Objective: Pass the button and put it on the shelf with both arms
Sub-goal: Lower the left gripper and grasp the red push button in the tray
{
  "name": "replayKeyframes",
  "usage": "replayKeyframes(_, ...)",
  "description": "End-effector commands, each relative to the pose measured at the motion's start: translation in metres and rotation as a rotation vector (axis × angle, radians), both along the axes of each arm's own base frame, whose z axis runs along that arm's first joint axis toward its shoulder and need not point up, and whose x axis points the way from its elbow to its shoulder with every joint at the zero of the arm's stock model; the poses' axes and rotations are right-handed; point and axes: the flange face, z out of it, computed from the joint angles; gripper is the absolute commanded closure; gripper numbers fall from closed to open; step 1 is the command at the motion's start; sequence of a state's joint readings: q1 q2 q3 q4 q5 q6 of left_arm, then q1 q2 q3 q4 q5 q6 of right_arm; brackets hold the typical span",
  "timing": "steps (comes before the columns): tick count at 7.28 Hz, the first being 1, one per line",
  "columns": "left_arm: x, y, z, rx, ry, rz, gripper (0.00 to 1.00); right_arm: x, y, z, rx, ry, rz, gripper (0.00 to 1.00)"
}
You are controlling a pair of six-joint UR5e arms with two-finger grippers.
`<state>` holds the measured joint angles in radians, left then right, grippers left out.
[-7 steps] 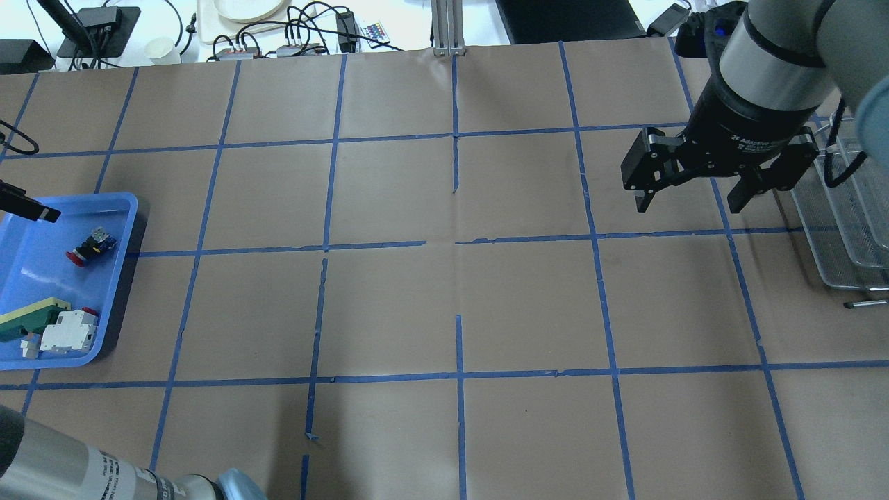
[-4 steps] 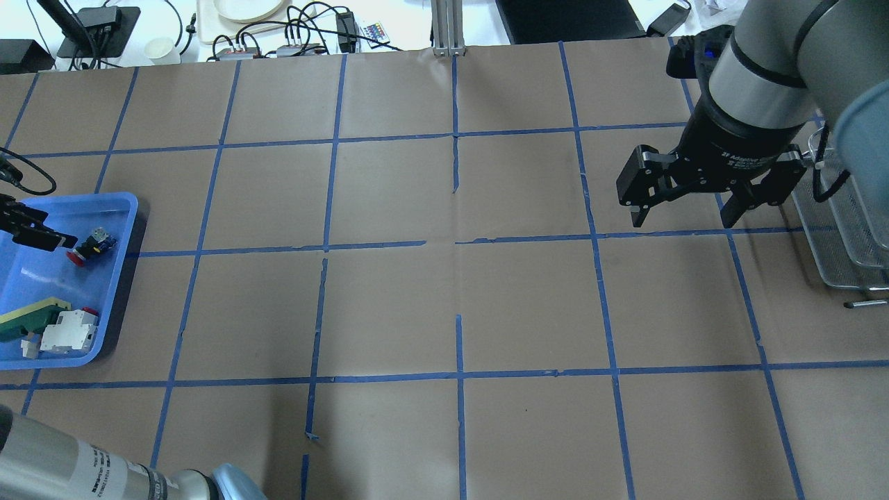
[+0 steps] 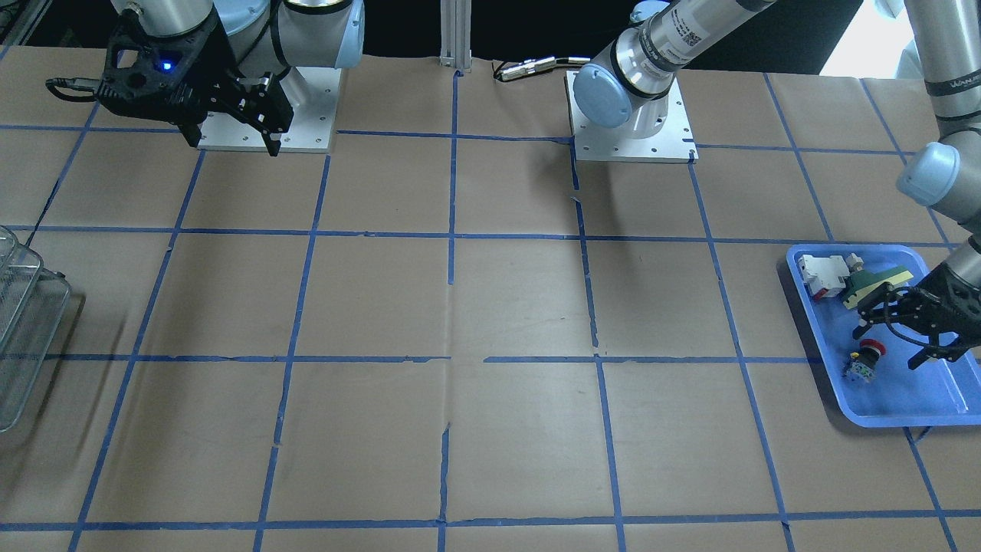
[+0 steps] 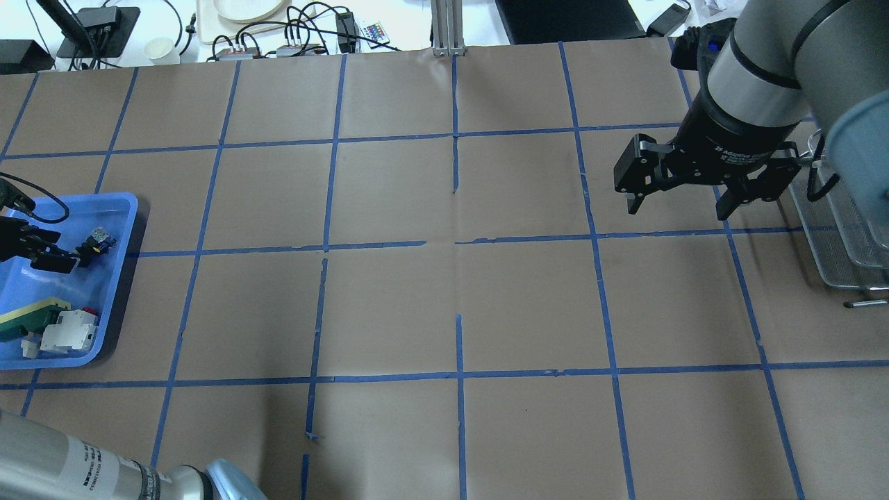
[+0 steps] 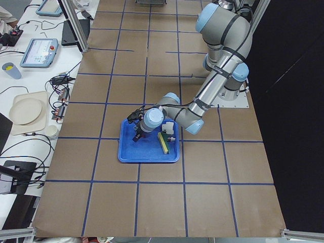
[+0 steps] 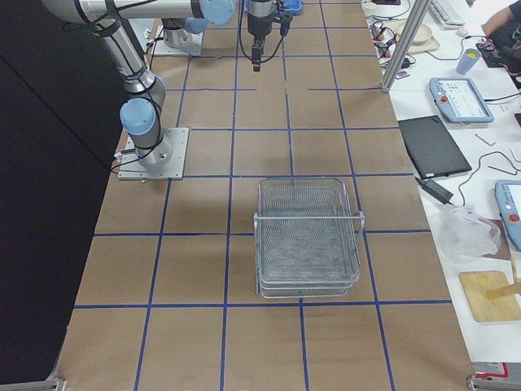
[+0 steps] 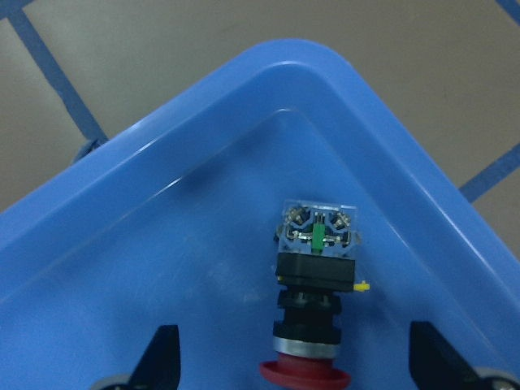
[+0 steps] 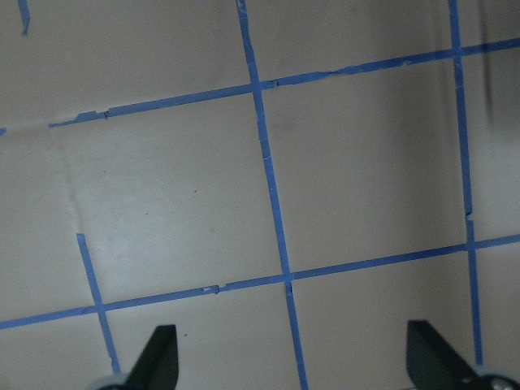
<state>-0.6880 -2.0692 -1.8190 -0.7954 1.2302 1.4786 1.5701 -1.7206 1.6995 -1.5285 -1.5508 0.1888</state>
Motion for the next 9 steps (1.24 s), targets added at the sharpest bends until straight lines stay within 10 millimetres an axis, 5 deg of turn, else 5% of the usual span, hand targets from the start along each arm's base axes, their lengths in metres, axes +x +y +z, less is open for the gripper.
replayKeyframes(1, -0.001, 0.002, -0.006, 0.003, 0.007, 0.002, 0.02, 0.014, 0.000, -0.001, 0.025, -0.143, -0.167, 0.00)
replayKeyframes(2, -0.001, 0.003, -0.007, 0.008, 0.010, 0.002, 0.06, 0.022, -0.001, -0.001, 0.051, -0.218, -0.283, 0.00)
replayKeyframes(3, -0.001, 0.003, -0.007, 0.009, 0.010, 0.002, 0.21, 0.027, -0.001, 0.000, 0.072, -0.265, -0.371, 0.00)
replayKeyframes(4, -0.001, 0.002, -0.005, 0.005, 0.004, 0.005, 0.58, 0.032, -0.002, 0.000, 0.087, -0.320, -0.383, 0.00)
replayKeyframes(5, -0.001, 0.003, -0.007, 0.010, 0.010, 0.004, 0.74, 0.038, -0.005, -0.004, 0.129, -0.386, -0.439, 0.00)
replayKeyframes(9, -0.010, 0.002, 0.039, -0.029, 0.002, 0.011, 0.79, 0.061, -0.025, -0.007, 0.375, -0.683, -0.766, 0.00)
